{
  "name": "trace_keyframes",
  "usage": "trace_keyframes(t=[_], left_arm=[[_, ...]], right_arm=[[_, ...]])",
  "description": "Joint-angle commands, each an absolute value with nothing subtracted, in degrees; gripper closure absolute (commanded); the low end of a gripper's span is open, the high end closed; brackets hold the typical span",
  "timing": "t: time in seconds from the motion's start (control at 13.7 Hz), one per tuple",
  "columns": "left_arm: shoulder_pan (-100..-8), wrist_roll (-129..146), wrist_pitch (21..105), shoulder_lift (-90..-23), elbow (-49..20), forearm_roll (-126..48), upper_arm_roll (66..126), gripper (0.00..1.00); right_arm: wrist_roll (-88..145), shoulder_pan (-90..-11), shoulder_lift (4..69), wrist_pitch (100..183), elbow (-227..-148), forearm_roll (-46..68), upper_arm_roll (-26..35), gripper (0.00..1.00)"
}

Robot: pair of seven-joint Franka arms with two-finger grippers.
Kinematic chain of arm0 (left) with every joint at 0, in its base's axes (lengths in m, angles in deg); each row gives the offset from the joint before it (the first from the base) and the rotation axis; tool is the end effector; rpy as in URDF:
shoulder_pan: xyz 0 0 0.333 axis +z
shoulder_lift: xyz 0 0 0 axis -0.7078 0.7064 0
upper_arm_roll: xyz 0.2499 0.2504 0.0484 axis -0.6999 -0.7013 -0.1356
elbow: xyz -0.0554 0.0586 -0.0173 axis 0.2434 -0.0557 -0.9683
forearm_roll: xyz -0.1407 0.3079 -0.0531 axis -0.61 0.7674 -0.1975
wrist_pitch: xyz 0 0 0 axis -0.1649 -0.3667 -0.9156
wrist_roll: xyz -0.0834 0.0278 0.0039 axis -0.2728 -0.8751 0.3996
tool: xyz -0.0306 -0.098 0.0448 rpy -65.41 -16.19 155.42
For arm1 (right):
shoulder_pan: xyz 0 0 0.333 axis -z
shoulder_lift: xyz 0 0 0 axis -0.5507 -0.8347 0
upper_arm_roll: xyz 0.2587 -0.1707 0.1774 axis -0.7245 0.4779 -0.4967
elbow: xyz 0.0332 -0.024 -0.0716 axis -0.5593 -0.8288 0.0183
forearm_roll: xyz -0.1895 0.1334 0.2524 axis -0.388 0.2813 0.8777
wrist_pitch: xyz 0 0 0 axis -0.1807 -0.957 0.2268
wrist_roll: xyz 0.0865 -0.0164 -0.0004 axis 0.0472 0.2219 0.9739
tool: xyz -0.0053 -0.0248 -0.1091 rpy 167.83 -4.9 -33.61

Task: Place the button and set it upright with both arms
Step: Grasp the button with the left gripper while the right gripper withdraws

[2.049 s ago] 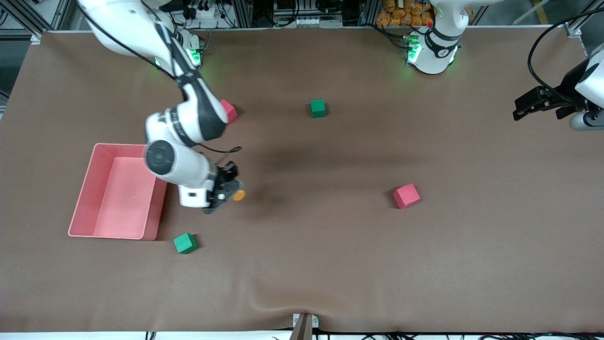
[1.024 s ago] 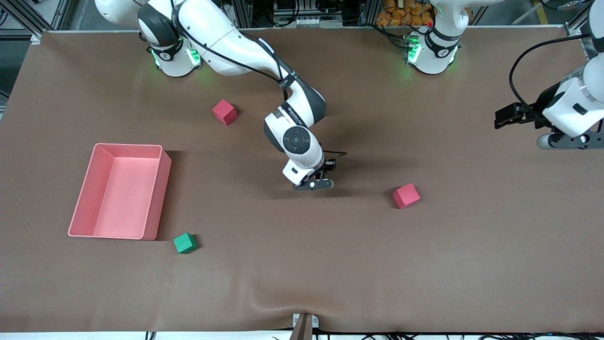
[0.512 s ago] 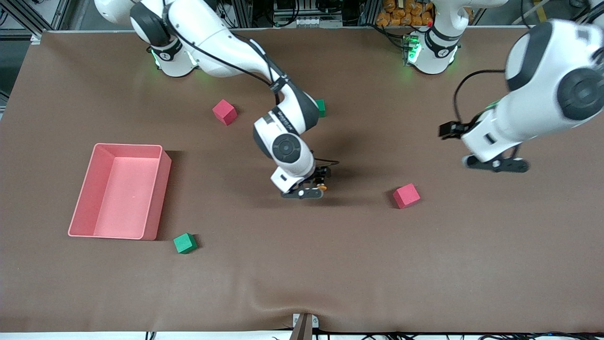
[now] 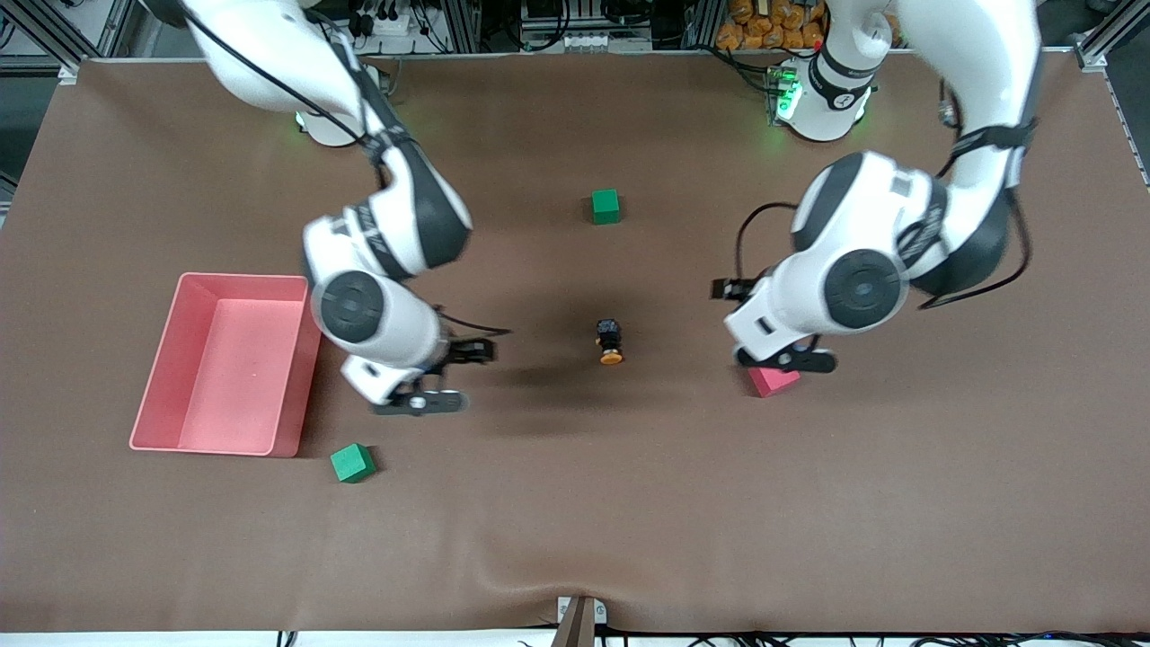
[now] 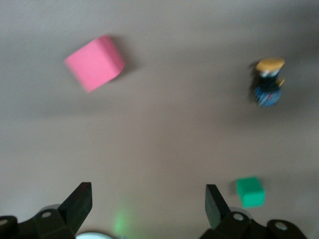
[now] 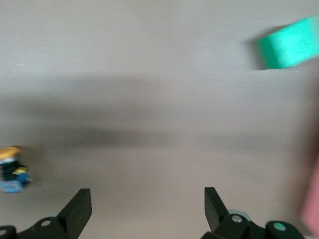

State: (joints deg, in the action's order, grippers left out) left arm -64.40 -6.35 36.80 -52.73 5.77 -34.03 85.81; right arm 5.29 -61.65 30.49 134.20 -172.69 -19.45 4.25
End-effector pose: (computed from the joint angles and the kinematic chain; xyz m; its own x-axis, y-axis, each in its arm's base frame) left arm 0.5717 -0.2835 0.4434 0.9401 -0.0845 -0.3303 -0.0832 -0.9964 0.0180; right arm 0.6033 0.2769 0.4262 0.9931 0.0518 -0.1055 0.0492 -0.9984 -0.0272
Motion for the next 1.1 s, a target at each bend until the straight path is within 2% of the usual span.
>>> trace_keyframes(t=[0.0, 0.15, 0.37, 0.66, 1.02], left_arm=[[-65.88, -9.75, 41.52, -46.97, 10.45, -35.87, 85.69, 0.0], [-66.94, -11.5, 44.77, -45.21, 10.97, -39.38, 85.69, 0.0], [-69.84, -16.17, 46.54, -41.96, 13.87, -40.62, 85.34, 0.0], [-71.77, -18.71, 51.98, -39.32, 13.97, -40.62, 84.81, 0.0], [-72.57, -19.16, 57.6, -35.89, 13.97, -40.62, 84.9, 0.0]], right_arm=[[13.87, -56.03, 44.8, 135.76, -188.03, -21.83, 3.36, 0.0], [21.6, -50.14, 50.18, 135.41, -191.3, -22.01, 3.36, 0.0], [33.92, -41.79, 53.35, 134.19, -191.14, -22.01, 3.36, 0.0], [33.69, -37.64, 58.45, 124.27, -189.3, -22.1, 3.62, 0.0], [23.52, -34.47, 58.72, 111.18, -181.22, -21.39, 3.8, 0.0]])
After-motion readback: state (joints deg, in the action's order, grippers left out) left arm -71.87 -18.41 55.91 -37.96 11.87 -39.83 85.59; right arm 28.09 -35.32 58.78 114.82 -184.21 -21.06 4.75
